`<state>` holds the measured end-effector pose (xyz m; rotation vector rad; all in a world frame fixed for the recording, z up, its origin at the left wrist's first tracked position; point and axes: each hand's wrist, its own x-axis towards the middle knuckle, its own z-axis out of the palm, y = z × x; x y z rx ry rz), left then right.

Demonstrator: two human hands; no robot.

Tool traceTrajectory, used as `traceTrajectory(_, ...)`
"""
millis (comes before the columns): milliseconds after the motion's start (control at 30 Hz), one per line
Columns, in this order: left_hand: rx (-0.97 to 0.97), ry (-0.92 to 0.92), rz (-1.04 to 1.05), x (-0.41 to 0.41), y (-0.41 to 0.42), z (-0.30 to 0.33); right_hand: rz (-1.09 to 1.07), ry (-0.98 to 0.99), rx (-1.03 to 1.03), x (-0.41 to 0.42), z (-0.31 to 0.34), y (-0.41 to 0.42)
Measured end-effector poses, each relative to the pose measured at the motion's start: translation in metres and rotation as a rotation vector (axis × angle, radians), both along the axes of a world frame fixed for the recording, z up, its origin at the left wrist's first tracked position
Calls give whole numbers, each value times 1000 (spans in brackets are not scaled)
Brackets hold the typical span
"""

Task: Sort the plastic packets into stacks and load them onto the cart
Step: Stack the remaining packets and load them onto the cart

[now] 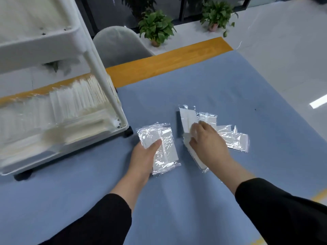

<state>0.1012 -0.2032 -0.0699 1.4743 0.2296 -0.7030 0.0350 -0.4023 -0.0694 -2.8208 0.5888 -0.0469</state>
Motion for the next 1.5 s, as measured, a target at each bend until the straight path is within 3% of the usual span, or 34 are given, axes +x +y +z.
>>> traceTrajectory(133, -19, -16, -24, -1, 5, 0, -94, -64, 63, -5, 7, -4)
traceTrajectory(267, -56, -11, -41, 0, 7, -1, -211, -258, 106, -14, 27, -3)
traceTrajectory(367, -89, 0, -26, 1, 7, -1, -473, -452, 482, -22, 56, 6)
traceTrajectory(467, -113, 36, -14, -3, 6, 1, -600, -547, 861, -32, 66, 23)
traceTrajectory(600, -210, 171, -22, -18, 0, 11, -637, -494, 1073, -38, 48, 52)
traceTrajectory(700, -298, 255, -14, -27, -4, 15, -553, -413, 981, -39, 31, 70)
traceTrajectory(833, -347, 269, -5, -32, -3, 9, -318, -358, 701, -44, 9, 92)
traceTrajectory(1000, -407, 203, 28, -42, -7, 3, -295, -411, 1125, -54, 10, 102)
traceTrajectory(1133, -370, 55, -7, -42, -12, 4, -275, -526, 1186, -58, 15, 100)
traceTrajectory(1200, -349, -67, 45, -33, -6, 7, -221, -519, 1070, -59, 20, 92)
traceTrajectory(1333, -294, -316, 167, -5, 18, 10, 120, -306, 283, -61, 21, 69)
traceTrajectory(1400, -176, -428, 26, -4, 23, 8, 188, -270, 225, -58, 14, 70)
traceTrajectory(1500, 18, -449, -114, -14, 17, 7, 103, -364, 377, -62, 0, 78)
